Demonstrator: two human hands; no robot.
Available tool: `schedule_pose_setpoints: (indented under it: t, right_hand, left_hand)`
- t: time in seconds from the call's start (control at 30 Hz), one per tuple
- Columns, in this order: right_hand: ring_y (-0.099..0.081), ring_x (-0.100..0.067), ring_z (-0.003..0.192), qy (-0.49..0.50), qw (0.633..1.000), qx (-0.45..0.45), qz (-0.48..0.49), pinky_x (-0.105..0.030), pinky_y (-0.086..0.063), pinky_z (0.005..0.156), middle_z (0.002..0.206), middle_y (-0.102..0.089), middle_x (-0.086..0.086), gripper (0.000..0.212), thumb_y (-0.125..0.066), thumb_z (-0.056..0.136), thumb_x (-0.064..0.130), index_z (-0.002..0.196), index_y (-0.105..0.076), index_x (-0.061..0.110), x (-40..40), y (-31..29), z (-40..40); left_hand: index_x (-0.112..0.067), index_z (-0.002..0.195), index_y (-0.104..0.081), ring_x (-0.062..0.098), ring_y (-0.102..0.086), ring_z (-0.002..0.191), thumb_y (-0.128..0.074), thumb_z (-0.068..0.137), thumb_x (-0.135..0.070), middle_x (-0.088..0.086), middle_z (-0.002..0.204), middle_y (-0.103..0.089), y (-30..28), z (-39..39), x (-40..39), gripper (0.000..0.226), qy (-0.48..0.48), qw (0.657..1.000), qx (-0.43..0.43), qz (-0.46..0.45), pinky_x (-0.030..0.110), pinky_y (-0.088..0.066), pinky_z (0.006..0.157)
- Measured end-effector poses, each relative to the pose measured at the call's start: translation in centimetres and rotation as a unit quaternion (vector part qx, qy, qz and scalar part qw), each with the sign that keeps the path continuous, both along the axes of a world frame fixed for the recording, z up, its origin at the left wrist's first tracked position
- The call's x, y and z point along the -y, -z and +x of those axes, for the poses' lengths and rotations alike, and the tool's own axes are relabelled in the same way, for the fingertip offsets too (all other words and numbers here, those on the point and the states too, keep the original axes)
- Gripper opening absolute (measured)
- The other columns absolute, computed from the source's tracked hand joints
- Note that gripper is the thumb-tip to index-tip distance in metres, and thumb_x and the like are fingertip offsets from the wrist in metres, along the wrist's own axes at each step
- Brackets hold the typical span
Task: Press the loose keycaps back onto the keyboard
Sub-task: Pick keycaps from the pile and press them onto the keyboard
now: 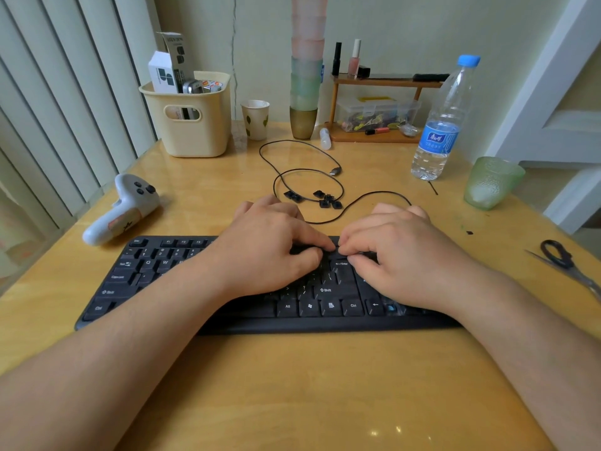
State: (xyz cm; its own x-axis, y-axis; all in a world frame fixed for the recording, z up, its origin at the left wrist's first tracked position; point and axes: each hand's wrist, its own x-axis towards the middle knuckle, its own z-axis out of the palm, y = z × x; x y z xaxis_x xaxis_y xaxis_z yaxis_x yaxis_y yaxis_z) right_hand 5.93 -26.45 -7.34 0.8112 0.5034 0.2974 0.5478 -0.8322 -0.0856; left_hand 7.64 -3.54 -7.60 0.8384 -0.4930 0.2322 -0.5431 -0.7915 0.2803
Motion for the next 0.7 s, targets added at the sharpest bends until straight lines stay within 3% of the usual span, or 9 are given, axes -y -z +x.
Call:
schedule_pose_setpoints:
  t: [0.17, 0.3, 0.47, 0.6, 0.7]
  right_hand:
    - [-0.049, -0.012, 0.098, -0.002, 1.000, -0.002, 0.005, -0.044, -0.038, 0.085, 0.108, -0.067, 0.030, 0.022, -0.064, 0.095, 0.021, 0.099, -0.081, 0.035, 0.2, 0.3, -0.3]
    - [-0.043, -0.009, 0.104, 0.012, 1.000, -0.005, 0.015, -0.042, -0.034, 0.085, 0.113, -0.061, 0.029, 0.029, -0.055, 0.091, 0.032, 0.102, -0.080, 0.041, 0.1, 0.1, -0.7]
    - [-0.036, -0.007, 0.107, 0.043, 0.998, -0.039, 0.030, -0.041, -0.031, 0.088, 0.107, -0.050, 0.023, 0.040, -0.048, 0.083, 0.036, 0.106, -0.079, 0.044, -0.2, -0.4, -0.9]
    - [-0.036, -0.010, 0.110, 0.041, 0.997, -0.072, -0.001, -0.045, -0.034, 0.094, 0.107, -0.049, 0.022, 0.034, -0.052, 0.092, 0.038, 0.113, -0.076, 0.049, -0.4, -0.8, -1.3]
    - [-0.035, -0.010, 0.109, 0.037, 0.995, -0.092, -0.016, -0.044, -0.033, 0.098, 0.107, -0.047, 0.021, 0.031, -0.055, 0.096, 0.037, 0.116, -0.074, 0.051, -0.5, -0.8, -1.5]
  left_hand:
    - [-0.066, 0.120, -0.063, 0.014, -0.043, 0.111, -0.043, 0.087, -0.056, -0.019, 0.098, -0.055, -0.3, -0.1, -0.2, 0.040, -0.005, 1.000, 0.007, 0.022, 0.045, -0.038, 0.100]
    - [-0.068, 0.122, -0.061, 0.012, -0.041, 0.112, -0.042, 0.085, -0.058, -0.019, 0.099, -0.055, -0.4, -0.1, -0.4, 0.042, -0.004, 0.999, 0.006, 0.041, 0.043, -0.035, 0.100]
    - [-0.069, 0.125, -0.057, 0.012, -0.040, 0.111, -0.029, 0.082, -0.067, -0.018, 0.100, -0.053, -0.3, -0.1, -0.6, 0.051, -0.002, 0.997, 0.011, 0.075, 0.040, -0.033, 0.098]
    - [-0.065, 0.121, -0.063, 0.011, -0.037, 0.108, -0.023, 0.080, -0.071, -0.017, 0.099, -0.049, -0.3, -0.3, -0.2, 0.057, 0.002, 0.996, 0.023, 0.082, 0.036, -0.028, 0.092]
    - [-0.060, 0.120, -0.066, 0.011, -0.036, 0.108, -0.023, 0.081, -0.071, -0.017, 0.100, -0.046, -0.4, -0.5, 0.2, 0.059, 0.003, 0.995, 0.040, 0.094, 0.038, -0.030, 0.097]
